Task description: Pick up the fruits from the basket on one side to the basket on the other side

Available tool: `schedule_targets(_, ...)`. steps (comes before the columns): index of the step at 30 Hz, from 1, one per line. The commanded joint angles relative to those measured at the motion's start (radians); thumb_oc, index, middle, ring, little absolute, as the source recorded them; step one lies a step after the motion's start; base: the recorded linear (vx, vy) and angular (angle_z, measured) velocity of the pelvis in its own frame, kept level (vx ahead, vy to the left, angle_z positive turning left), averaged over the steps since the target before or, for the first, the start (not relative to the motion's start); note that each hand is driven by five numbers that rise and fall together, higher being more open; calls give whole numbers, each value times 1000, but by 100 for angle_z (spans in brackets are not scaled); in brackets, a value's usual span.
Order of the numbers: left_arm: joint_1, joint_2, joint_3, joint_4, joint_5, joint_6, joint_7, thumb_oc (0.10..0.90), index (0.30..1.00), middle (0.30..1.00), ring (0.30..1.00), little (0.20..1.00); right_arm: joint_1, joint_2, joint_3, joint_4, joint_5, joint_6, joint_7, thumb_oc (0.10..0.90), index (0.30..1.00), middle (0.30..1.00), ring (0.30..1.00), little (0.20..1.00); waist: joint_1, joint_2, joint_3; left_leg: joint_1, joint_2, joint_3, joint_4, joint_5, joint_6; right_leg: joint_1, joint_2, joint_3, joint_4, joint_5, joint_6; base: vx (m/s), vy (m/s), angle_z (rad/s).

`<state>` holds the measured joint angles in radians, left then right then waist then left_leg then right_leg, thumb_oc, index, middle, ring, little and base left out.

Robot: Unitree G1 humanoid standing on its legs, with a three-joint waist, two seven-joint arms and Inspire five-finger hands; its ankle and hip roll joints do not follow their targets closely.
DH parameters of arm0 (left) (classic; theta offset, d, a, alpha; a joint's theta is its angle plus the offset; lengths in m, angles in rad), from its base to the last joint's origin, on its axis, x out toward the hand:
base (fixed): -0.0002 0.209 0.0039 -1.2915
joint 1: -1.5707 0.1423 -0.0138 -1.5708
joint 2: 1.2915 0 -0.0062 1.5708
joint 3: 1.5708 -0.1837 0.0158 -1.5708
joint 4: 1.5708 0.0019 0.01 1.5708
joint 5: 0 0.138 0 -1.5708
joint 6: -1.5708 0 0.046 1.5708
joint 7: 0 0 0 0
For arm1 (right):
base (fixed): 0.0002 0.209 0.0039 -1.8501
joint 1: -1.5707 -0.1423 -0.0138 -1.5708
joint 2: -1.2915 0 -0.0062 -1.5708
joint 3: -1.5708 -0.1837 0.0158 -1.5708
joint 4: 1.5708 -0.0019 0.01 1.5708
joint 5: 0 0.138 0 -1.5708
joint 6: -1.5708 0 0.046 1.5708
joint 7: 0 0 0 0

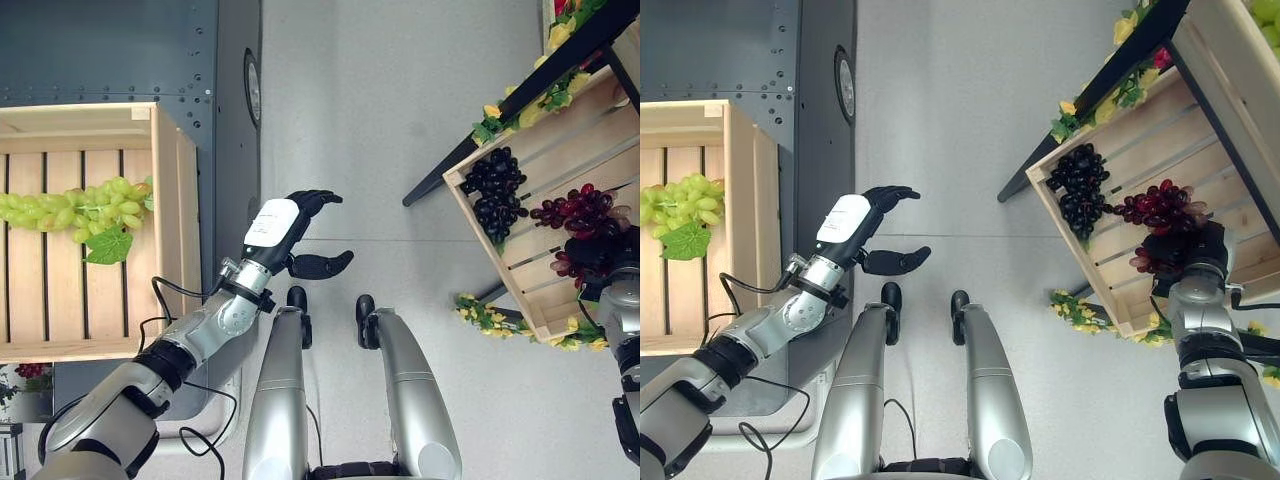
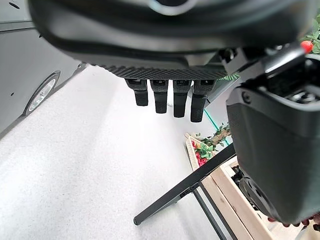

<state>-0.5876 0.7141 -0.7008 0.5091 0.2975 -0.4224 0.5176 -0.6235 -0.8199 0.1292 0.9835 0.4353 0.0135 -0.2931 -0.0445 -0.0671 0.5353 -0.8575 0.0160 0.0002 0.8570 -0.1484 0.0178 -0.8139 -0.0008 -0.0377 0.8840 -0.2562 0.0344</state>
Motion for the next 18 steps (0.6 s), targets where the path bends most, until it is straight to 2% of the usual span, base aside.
schedule_targets(1, -17, 3, 20, -140, -38, -104, 34, 800, 900, 900, 900, 900, -17, -147, -36, -17, -29, -96, -82, 800, 900, 900, 900, 900, 13, -29, -15, 90, -49, 64, 95, -204, 54, 72, 25, -98, -28, 70, -48, 0, 0, 0)
schedule_targets(13, 8, 6, 28, -146, -20, -113, 44, 800, 900, 900, 900, 900, 2, -121, -39, -16, -40, -82, -58, 800, 900, 900, 900, 900, 14, -33, -15, 119, -39, 71, 96, -211, 59, 97, 21, -96, -26, 66, -42, 2, 3, 0)
schedule_targets(18, 1, 10, 28, -146, -23, -107, 45, 800, 900, 900, 900, 900, -1, -111, -29, 16, -58, -37, -38, 800, 900, 900, 900, 900, 17, -36, -15, 132, -39, 74, 80, -208, 62, 106, 23, -93, -41, 75, -37, 8, 26, 0)
